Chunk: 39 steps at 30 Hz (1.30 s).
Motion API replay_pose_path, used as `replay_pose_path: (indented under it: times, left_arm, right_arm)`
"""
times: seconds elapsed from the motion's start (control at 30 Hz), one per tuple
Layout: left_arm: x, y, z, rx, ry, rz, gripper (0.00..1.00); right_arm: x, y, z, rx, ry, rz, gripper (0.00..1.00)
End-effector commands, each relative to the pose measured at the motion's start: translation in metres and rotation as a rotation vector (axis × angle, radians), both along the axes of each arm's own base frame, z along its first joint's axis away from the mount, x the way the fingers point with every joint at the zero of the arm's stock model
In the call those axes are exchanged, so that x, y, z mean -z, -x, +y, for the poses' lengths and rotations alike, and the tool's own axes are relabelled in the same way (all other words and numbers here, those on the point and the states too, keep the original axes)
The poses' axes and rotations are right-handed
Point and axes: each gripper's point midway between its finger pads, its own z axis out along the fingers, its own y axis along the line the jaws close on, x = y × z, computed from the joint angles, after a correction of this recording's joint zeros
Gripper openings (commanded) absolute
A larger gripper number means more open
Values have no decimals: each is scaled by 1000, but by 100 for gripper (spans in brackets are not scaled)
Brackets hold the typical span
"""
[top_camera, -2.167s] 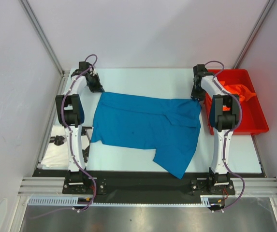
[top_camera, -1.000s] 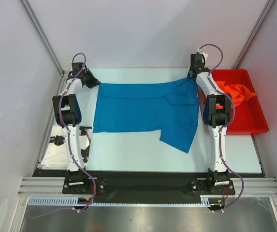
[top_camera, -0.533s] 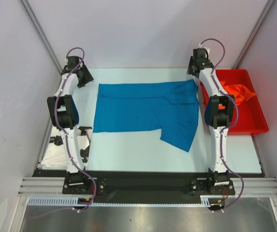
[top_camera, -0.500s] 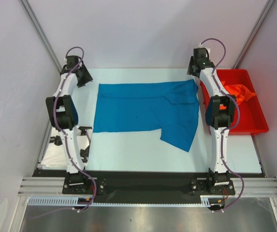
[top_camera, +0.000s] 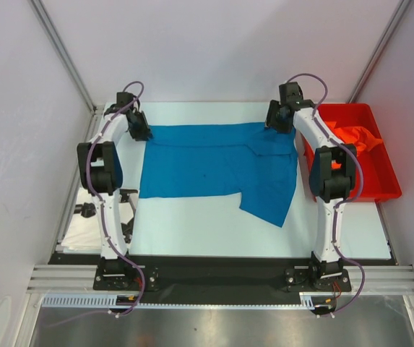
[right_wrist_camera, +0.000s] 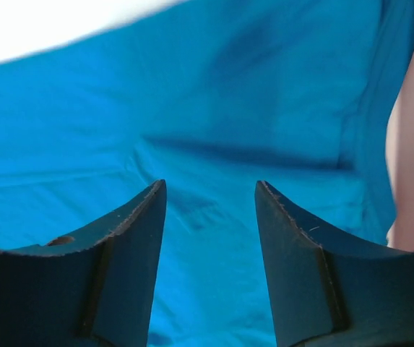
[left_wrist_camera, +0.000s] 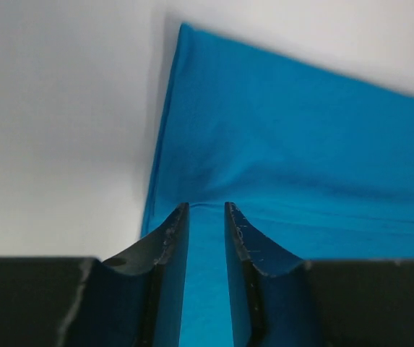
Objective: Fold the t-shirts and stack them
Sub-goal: Fold the tshirt
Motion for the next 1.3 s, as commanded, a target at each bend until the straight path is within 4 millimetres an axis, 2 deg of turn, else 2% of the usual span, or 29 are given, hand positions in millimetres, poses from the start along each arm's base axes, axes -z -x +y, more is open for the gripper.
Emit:
replay_pose_path:
  times: [0.0,0.07,0.17,0.3,0.37,0.57,0.8,1.03,1.13,1.17,1.2,1.27]
  left_arm:
    - [-2,4,7,26,-29,23,31]
    - [1,8,11,23,-50,38,33]
    - [4,16,15,27,-73,51,39]
    - [8,20,14,47,-80,56,39]
    - [10,19,16,51,-82,55,38]
    - [14,13,25,65,-92,49,33]
    - [17,7,18,58,-41,34,33]
    - [15,-7,15,56,-22,9,32]
    - [11,-11,15,52,-14,-1,24]
    - [10,-13,17,45,-22,-3,14]
    - [11,-9,18,38,-31,18,9]
    - [10,-5,28,12,-81,42,5]
  right_arm:
    - [-9,5,0,17,-43,10,56]
    - [-3,5,-4,38,-38,27,51]
    - [8,10,-18,108,-4,72,50]
    - [27,25,-40,163,95,150,51]
    - [30,30,-43,157,117,165,51]
    - [36,33,-42,118,121,157,51]
    - [46,32,-37,105,106,176,51]
    - [42,29,-35,85,103,167,51]
    - [40,28,-35,78,106,167,51]
    - [40,28,-35,75,106,171,51]
    - [37,25,-35,77,106,162,51]
    - [34,28,-36,77,109,173,51]
